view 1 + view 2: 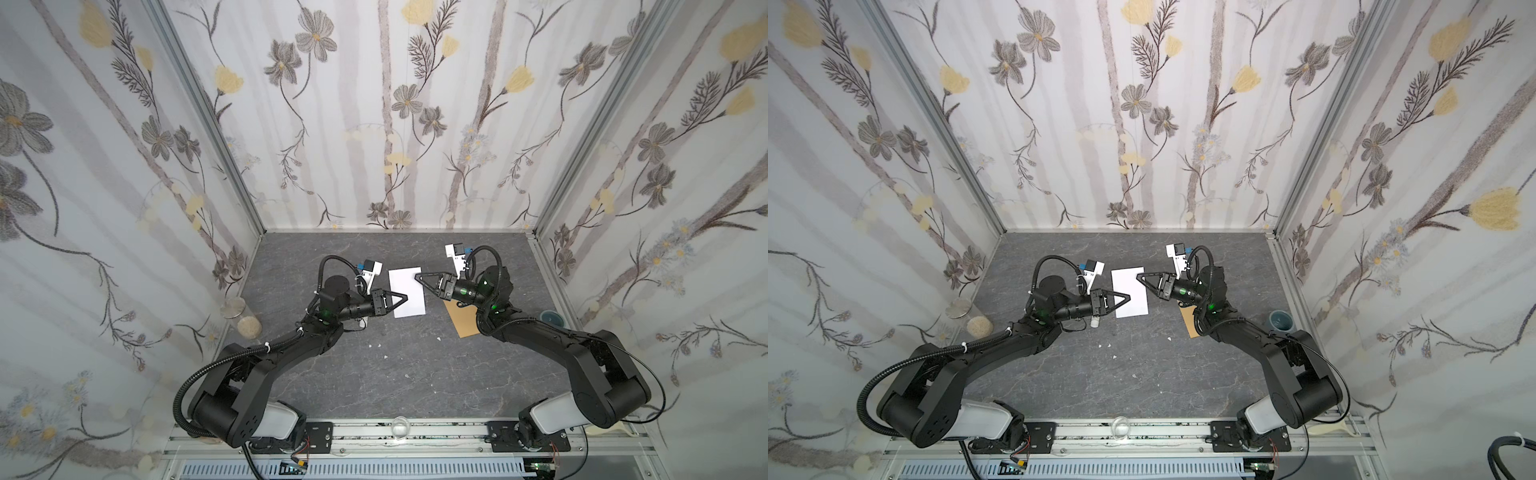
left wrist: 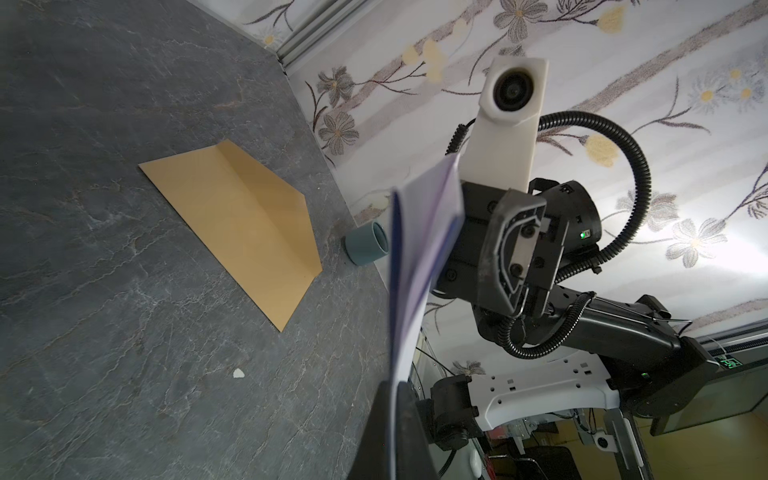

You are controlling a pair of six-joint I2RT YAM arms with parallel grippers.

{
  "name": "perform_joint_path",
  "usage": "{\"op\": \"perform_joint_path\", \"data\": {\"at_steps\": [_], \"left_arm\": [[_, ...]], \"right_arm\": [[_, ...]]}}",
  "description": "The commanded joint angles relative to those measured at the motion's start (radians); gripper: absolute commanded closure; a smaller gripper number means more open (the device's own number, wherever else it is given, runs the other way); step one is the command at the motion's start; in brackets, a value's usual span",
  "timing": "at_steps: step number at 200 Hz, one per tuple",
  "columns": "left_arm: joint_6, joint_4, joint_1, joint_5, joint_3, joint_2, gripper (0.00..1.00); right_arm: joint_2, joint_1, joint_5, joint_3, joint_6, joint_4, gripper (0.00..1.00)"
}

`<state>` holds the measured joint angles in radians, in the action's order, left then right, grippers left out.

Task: Place the letter into the envelope and seal it

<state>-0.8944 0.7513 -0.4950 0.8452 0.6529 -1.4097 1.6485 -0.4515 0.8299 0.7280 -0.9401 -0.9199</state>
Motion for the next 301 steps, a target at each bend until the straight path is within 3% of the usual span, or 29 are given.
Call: {"op": "perform_joint_path", "data": {"at_steps": [1,10,21,47,70,92,125,146,165,191,199,237,246,259,287,301], "left_arm": [[-0.009,0.056,0.001,-0.009,0.017,-0.002,1.0],[-0.011,0.058,0.001,-0.009,0.02,-0.002,1.0],[-0.013,0.06,0.001,-0.006,0.02,-0.003,1.0],[-0.018,0.063,0.001,-0.005,0.019,-0.002,1.0],[-0.021,0.066,0.001,-0.008,0.016,0.0,1.0],[-0.021,0.069,0.002,-0.014,0.014,0.005,1.0],[-0.026,0.072,0.004,-0.024,0.014,0.008,1.0],[-0.032,0.076,0.002,-0.026,0.014,0.006,1.0],[-0.035,0.079,0.003,-0.031,0.013,0.009,1.0],[-0.039,0.082,0.003,-0.037,0.01,0.011,1.0],[-0.04,0.083,0.003,-0.04,0.01,0.012,1.0],[-0.047,0.087,0.003,-0.054,0.009,0.014,1.0],[-0.047,0.088,0.003,-0.058,0.008,0.014,1.0],[-0.049,0.088,0.004,-0.063,0.007,0.015,1.0],[-0.052,0.089,0.004,-0.072,0.007,0.018,1.0],[-0.052,0.09,0.003,-0.079,0.005,0.021,1.0]], "right_arm": [[-0.01,-0.006,-0.023,-0.013,0.021,0.019,0.77],[-0.01,-0.007,-0.025,-0.016,0.021,0.021,0.84],[-0.01,-0.008,-0.022,-0.018,0.021,0.019,1.0],[-0.016,-0.009,-0.023,-0.018,0.024,0.021,1.0],[-0.029,-0.008,-0.031,-0.021,0.032,0.034,0.8],[-0.042,-0.009,-0.033,-0.022,0.046,0.058,0.75],[-0.046,-0.009,-0.037,-0.035,0.058,0.076,0.77],[-0.046,-0.01,-0.035,-0.038,0.062,0.077,1.0],[-0.072,-0.011,-0.034,-0.039,0.061,0.077,1.0],[-0.088,-0.013,-0.04,-0.045,0.063,0.08,0.74],[-0.091,-0.013,-0.042,-0.048,0.065,0.083,0.72],[-0.102,-0.017,-0.042,-0.055,0.075,0.101,0.74],[-0.102,-0.019,-0.043,-0.056,0.078,0.102,0.8],[-0.101,-0.019,-0.04,-0.056,0.078,0.101,1.0],[-0.103,-0.021,-0.041,-0.054,0.078,0.105,1.0],[-0.108,-0.022,-0.04,-0.055,0.08,0.108,0.83]]}}
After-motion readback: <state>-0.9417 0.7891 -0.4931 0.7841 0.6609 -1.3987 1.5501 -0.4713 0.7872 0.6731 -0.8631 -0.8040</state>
